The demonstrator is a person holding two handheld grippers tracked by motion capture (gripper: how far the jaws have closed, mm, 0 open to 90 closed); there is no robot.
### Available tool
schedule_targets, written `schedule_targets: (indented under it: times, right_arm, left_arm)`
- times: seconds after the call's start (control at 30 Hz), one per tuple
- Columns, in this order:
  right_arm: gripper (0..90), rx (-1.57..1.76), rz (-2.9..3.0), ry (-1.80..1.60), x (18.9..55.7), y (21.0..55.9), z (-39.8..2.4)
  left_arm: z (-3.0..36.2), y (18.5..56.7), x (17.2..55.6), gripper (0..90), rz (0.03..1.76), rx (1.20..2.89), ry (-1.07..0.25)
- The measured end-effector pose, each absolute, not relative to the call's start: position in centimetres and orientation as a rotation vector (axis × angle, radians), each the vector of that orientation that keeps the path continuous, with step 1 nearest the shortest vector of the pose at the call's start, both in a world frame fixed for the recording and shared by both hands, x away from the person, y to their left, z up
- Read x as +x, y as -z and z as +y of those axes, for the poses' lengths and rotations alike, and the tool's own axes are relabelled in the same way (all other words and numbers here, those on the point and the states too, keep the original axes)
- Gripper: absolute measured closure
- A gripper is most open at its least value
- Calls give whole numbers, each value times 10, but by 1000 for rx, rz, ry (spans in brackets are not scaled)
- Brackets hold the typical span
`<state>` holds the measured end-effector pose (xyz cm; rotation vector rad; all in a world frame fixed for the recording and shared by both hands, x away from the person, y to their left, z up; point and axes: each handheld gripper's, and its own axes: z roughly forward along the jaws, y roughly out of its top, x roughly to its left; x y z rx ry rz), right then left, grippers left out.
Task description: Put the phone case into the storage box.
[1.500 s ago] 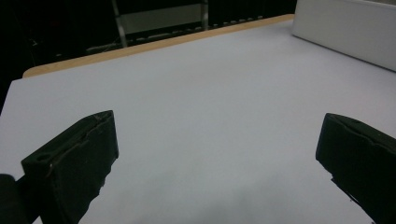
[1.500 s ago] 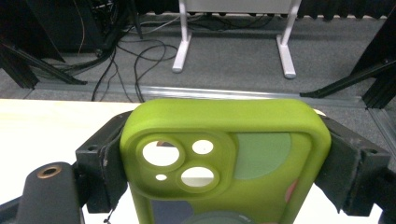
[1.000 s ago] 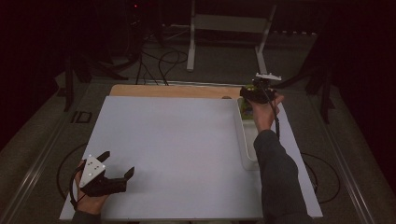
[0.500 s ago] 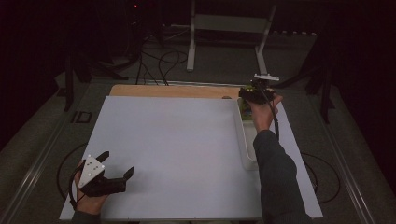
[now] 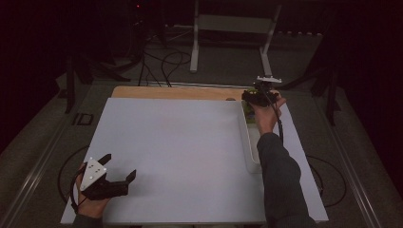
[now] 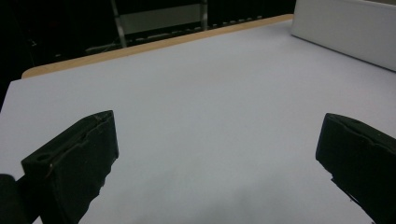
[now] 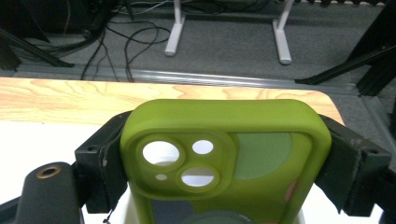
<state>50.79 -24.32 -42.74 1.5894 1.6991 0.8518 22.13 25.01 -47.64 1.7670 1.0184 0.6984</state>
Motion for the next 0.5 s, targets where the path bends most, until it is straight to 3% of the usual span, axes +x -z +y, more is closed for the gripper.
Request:
schedule_targets:
  times: [0.5]
  right_arm:
    - [152, 1597, 1707, -849, 510, 432, -244]
  left_arm:
    - [250, 476, 222, 0, 1018, 1768, -698]
